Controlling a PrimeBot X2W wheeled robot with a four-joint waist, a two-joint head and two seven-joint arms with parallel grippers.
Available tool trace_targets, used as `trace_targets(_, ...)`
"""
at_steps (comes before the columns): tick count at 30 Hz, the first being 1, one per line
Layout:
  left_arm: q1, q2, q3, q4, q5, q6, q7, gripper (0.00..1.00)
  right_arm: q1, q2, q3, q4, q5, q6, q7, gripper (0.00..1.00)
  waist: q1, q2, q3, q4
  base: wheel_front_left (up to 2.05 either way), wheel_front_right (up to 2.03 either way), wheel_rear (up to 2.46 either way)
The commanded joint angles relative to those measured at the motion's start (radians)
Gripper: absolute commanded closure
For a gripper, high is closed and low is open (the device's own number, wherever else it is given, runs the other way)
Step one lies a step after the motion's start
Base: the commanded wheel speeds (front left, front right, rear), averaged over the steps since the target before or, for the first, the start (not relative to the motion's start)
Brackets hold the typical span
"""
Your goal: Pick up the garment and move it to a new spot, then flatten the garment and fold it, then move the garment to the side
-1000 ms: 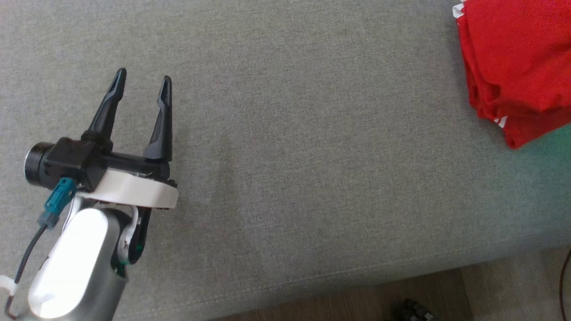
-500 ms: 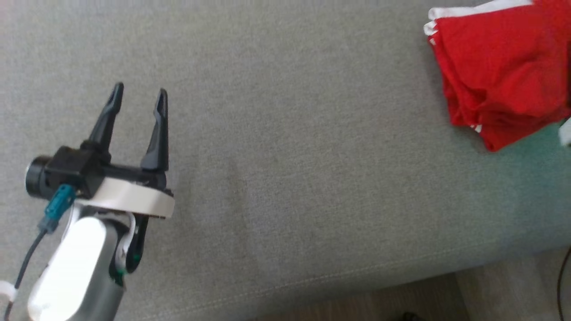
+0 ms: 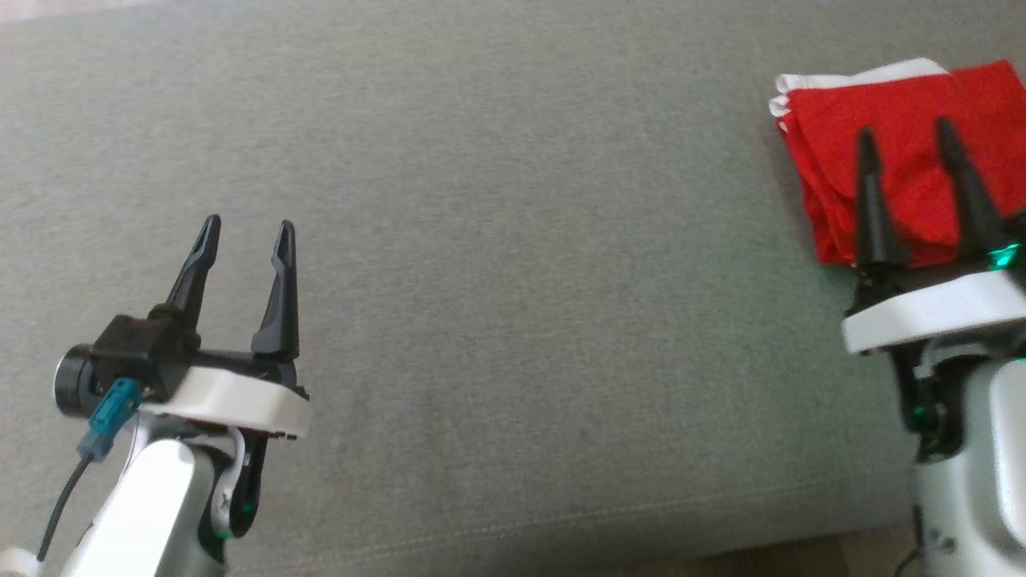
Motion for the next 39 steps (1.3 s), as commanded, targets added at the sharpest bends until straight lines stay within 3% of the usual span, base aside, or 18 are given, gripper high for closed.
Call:
trace_targets(1,-0.017,0.029,0.049,-0.032,-0.010,0.008,-0.005,0.00,0.002,0.012,0.031,-0.052,-0.016,-0.001,-0.001,0.00,0.0000,0.0000,-0.020,0.027,0.00,0.00,0.00)
trace_targets(11,0.045,0.040,0.066,-0.036,-0.018,0.022,-0.009,0.00,0.087,0.073,0.084,-0.055,-0.055,-0.001,-0.002,0.00,0.0000,0.0000,-0.080,0.085,0.00,0.00,0.00)
trace_targets(39,0.185,0.064,0.041,-0.045,-0.038,0.037,0.010,0.00,0.272,0.085,0.059,-0.084,-0.053,-0.001,0.046,0.00,0.0000,0.0000,-0.225,0.086,0.00,0.00,0.00)
